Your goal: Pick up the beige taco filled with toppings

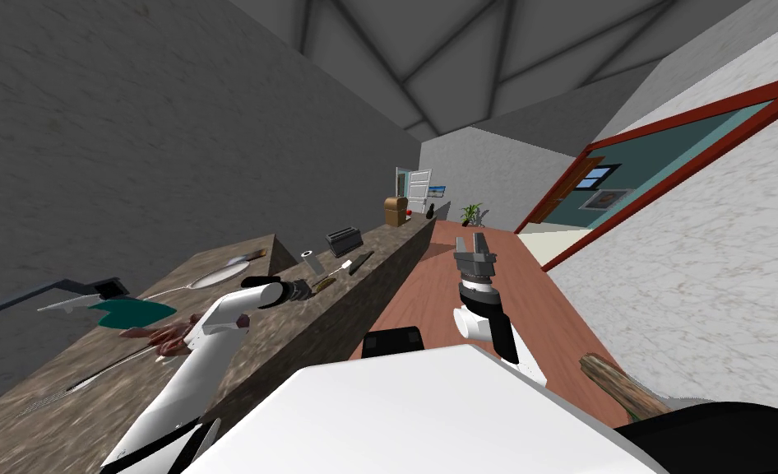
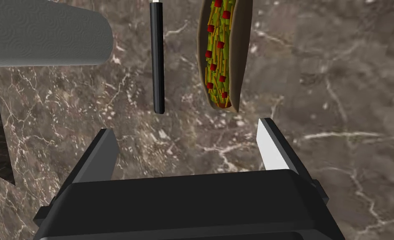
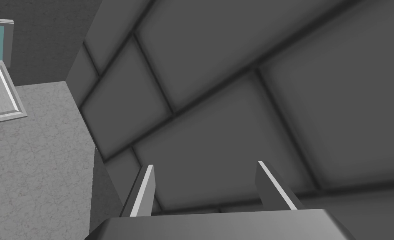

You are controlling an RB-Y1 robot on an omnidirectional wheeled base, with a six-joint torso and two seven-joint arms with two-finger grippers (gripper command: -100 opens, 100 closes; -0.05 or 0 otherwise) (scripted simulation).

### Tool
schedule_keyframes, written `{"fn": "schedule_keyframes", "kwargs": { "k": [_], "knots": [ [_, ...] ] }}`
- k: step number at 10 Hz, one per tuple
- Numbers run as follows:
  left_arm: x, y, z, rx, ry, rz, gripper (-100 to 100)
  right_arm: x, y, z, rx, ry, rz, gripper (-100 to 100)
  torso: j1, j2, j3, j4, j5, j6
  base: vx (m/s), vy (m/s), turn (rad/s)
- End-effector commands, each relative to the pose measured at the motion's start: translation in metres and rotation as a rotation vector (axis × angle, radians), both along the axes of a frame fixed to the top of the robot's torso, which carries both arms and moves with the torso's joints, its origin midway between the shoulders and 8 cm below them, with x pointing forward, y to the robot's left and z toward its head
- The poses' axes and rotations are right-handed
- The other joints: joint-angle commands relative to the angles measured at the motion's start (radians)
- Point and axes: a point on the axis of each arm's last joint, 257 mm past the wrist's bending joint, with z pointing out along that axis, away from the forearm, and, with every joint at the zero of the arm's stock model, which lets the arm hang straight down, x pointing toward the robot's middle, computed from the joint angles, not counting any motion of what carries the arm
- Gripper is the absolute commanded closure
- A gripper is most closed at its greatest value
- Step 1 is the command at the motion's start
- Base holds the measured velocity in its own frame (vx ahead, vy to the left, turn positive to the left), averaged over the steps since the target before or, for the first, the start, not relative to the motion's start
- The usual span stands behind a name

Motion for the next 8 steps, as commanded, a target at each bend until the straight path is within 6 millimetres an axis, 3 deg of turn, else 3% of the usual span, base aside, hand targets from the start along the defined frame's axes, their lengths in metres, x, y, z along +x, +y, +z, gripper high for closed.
{"fn": "schedule_keyframes", "kwargs": {
  "k": [1,8],
  "knots": [
    [-0.006,-0.001,-0.006,-0.019,0.055,0.004,-100,0.000,0.000,0.000,0.000,0.000,0.000,0,0.000,0.000,0.000,0.000,0.000,0.000,0.057,-0.014,-0.057],
    [-0.040,-0.004,-0.023,-0.068,0.251,0.014,-100,0.000,0.000,0.000,0.000,0.000,0.000,0,0.000,0.001,0.000,0.000,0.000,0.000,0.050,-0.012,-0.043]
  ]
}}
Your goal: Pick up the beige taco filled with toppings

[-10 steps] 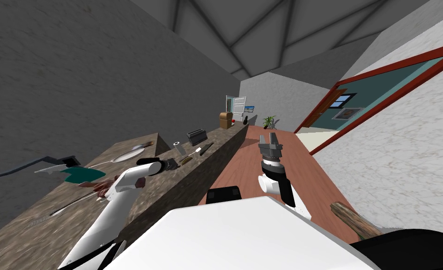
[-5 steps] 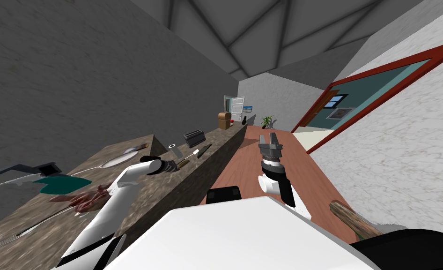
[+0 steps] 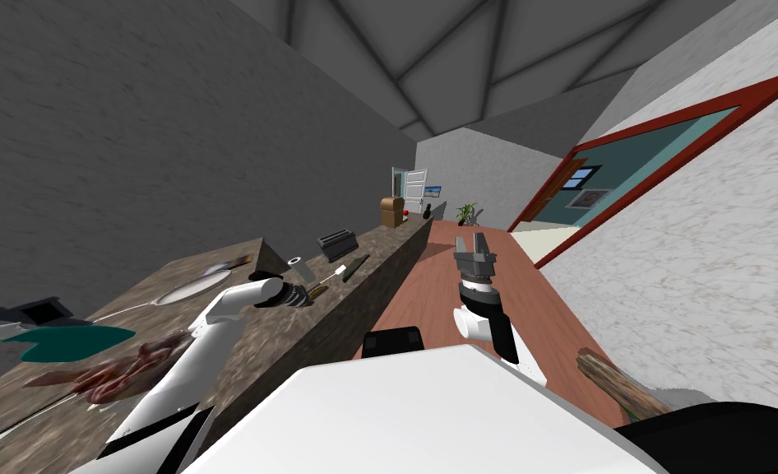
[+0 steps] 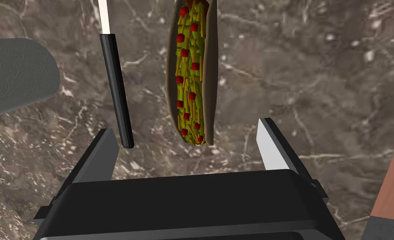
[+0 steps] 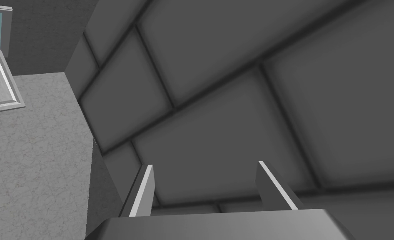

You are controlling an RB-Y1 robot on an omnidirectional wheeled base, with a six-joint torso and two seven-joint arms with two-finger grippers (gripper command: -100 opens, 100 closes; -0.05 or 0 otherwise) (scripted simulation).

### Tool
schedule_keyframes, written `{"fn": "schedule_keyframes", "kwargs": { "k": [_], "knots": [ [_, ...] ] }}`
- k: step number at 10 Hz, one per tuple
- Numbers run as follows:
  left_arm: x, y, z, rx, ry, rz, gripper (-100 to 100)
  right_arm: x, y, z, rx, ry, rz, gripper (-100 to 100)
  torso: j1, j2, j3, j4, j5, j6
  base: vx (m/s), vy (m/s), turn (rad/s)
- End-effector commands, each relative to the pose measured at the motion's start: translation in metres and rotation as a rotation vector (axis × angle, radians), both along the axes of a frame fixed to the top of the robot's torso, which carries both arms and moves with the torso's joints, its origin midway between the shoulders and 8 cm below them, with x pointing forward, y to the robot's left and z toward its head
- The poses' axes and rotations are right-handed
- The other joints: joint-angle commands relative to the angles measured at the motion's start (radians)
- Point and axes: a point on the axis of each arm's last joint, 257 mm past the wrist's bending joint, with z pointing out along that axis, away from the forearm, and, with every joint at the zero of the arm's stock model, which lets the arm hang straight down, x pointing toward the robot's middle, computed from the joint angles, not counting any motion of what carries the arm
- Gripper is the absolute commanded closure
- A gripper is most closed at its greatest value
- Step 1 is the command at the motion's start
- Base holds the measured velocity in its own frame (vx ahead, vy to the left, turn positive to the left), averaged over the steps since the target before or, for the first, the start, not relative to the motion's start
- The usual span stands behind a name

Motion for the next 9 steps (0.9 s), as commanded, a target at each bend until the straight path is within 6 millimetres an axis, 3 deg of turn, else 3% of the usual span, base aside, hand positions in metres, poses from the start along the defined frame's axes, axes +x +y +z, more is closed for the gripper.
{"fn": "schedule_keyframes", "kwargs": {
  "k": [1,9],
  "knots": [
    [-0.010,0.000,-0.003,-0.012,0.056,0.004,-100,0.000,0.000,0.000,0.000,0.000,0.000,0,0.000,0.000,0.000,0.000,0.000,0.000,0.061,-0.023,-0.050],
    [-0.049,0.003,-0.003,-0.038,0.257,0.020,-100,0.000,0.000,0.000,0.000,0.000,0.000,0,0.000,0.002,0.001,0.000,0.000,0.000,0.041,-0.009,-0.033]
  ]
}}
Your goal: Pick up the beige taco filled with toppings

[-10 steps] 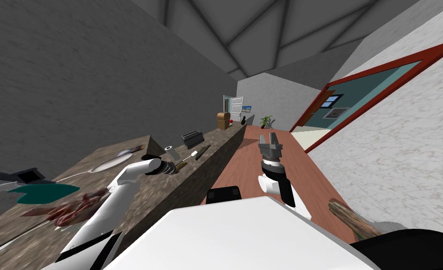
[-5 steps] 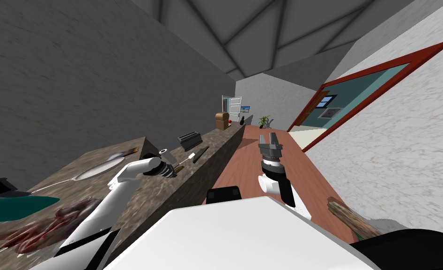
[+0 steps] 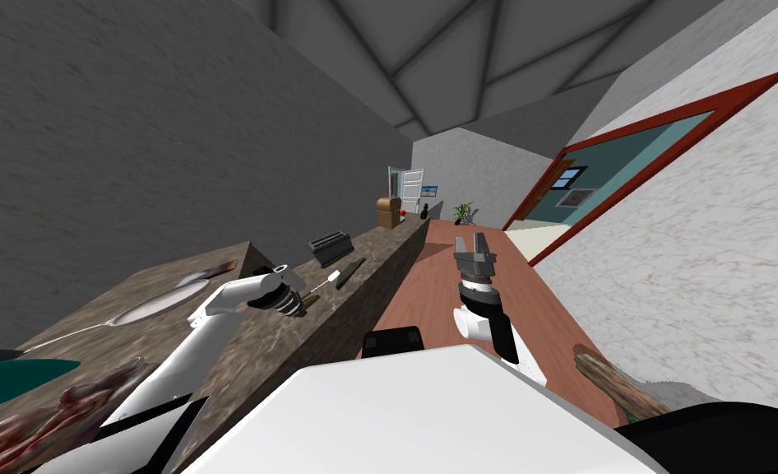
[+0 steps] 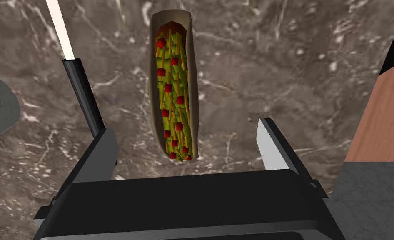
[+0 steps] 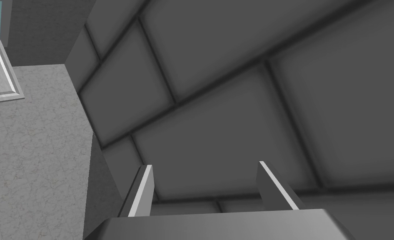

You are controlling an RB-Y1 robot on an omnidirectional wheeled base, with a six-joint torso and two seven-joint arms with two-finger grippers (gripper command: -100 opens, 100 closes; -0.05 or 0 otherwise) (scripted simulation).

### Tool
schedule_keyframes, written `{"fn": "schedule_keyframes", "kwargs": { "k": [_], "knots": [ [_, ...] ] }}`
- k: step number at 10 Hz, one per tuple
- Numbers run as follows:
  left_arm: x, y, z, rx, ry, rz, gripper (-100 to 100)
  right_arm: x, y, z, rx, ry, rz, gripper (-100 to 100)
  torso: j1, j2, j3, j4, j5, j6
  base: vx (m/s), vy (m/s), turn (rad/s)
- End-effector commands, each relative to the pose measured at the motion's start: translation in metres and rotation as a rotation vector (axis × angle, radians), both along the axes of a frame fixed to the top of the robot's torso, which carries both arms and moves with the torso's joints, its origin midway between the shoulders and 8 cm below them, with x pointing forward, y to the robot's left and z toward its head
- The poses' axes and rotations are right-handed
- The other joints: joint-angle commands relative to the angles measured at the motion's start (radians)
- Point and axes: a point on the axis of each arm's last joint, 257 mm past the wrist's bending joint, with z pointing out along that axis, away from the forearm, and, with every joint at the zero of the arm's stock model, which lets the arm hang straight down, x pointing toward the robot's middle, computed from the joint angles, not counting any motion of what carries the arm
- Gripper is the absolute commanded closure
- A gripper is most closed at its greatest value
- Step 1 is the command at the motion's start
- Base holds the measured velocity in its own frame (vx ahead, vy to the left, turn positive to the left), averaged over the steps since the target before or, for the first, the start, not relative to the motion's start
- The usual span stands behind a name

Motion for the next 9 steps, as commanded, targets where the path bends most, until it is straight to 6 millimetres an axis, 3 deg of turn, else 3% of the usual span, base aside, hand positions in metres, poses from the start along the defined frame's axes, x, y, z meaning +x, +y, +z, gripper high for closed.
{"fn": "schedule_keyframes", "kwargs": {
  "k": [1,2,3,4,9],
  "knots": [
    [-0.006,0.001,0.001,-0.001,0.031,0.003,-100,0.000,0.000,0.000,0.000,0.000,0.000,0,0.000,0.000,0.000,0.000,0.000,0.000,0.010,-0.007,-0.032],
    [-0.003,0.001,0.001,-0.001,0.019,0.002,-100,0.000,0.000,0.000,0.000,0.000,0.000,0,0.000,0.000,0.000,0.000,0.000,0.000,0.000,0.000,0.000],
    [-0.004,0.001,0.001,-0.001,0.023,0.002,0,0.000,0.000,0.000,0.000,0.000,0.000,0,0.000,0.001,0.000,0.000,0.000,0.000,0.000,0.000,0.000],
    [-0.001,0.003,-0.004,-0.002,0.022,0.022,-100,0.000,0.000,0.000,0.000,0.000,0.000,0,0.001,0.001,0.001,0.000,0.000,0.000,-0.036,0.011,-0.141],
    [0.007,0.012,-0.024,-0.003,0.023,0.098,-100,0.000,0.000,0.000,0.000,0.000,0.000,0,0.003,0.008,0.004,0.002,0.001,0.000,-0.090,0.032,-0.160]
  ]
}}
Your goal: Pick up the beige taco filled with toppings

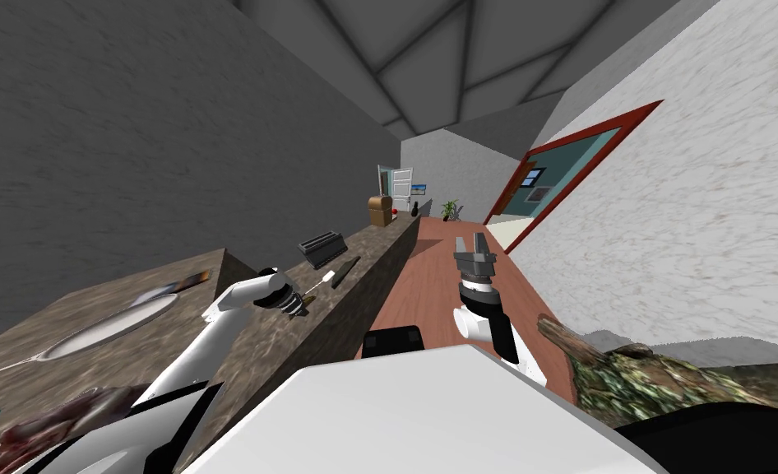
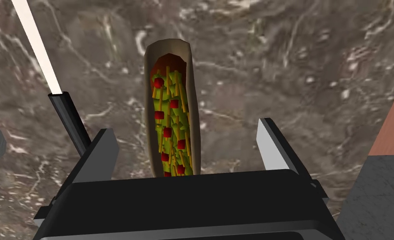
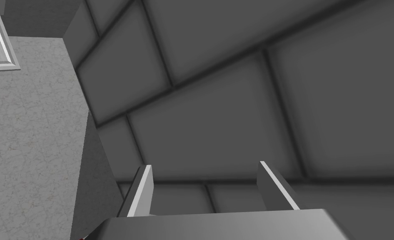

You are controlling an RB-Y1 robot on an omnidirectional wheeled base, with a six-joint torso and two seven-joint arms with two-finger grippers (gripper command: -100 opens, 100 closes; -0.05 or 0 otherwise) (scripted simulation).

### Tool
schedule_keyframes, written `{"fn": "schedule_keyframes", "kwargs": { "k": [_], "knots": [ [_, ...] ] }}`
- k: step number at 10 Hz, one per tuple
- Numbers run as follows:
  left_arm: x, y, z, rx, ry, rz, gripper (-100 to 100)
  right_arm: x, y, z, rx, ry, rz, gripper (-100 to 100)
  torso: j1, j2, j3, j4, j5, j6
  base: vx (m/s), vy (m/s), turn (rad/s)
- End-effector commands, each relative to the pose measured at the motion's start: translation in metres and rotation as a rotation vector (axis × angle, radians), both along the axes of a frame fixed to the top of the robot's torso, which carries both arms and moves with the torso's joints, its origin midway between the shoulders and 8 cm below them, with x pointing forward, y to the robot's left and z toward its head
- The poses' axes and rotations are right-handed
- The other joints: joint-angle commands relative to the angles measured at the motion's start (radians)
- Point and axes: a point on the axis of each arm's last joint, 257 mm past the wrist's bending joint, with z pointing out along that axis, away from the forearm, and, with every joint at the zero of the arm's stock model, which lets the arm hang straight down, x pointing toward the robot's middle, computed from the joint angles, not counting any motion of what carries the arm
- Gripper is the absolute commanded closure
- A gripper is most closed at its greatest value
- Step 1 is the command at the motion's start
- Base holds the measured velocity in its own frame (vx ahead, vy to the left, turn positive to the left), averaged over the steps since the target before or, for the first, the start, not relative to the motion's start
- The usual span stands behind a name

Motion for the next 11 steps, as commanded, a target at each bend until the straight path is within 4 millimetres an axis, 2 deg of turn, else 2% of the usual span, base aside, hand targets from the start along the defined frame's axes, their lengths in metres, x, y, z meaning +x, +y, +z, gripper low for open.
{"fn": "schedule_keyframes", "kwargs": {
  "k": [1,2,6,7,8,11],
  "knots": [
    [0.000,0.000,0.000,0.000,0.000,0.000,-100,0.000,0.000,0.000,0.000,0.000,0.000,0,0.000,0.000,0.000,0.000,0.000,0.000,-0.043,0.011,-0.044],
    [0.001,0.000,-0.001,0.000,-0.001,0.002,100,0.000,0.000,0.000,0.000,0.000,0.000,0,-0.001,-0.003,-0.001,0.000,0.000,-0.001,-0.008,0.002,0.008],
    [0.000,0.000,-0.001,0.000,-0.001,0.002,100,0.000,0.000,0.000,0.000,0.000,0.000,0,-0.002,-0.007,-0.004,-0.001,0.000,-0.001,0.000,0.000,0.000],
    [0.000,0.000,-0.001,0.000,-0.001,0.002,0,0.000,0.000,0.000,0.000,0.000,0.000,0,-0.002,-0.007,-0.004,-0.001,0.000,-0.001,0.000,0.000,0.000],
    [-0.001,-0.002,0.005,0.000,-0.002,-0.015,100,0.000,0.000,0.000,0.000,0.000,0.000,0,-0.002,-0.007,-0.004,-0.001,0.000,-0.001,0.063,-0.006,0.204],
    [-0.006,-0.006,0.015,0.000,-0.003,-0.053,100,0.000,0.000,0.000,0.000,0.000,0.000,0,-0.004,-0.012,-0.006,-0.002,-0.001,-0.002,0.091,-0.028,0.166]
  ]
}}
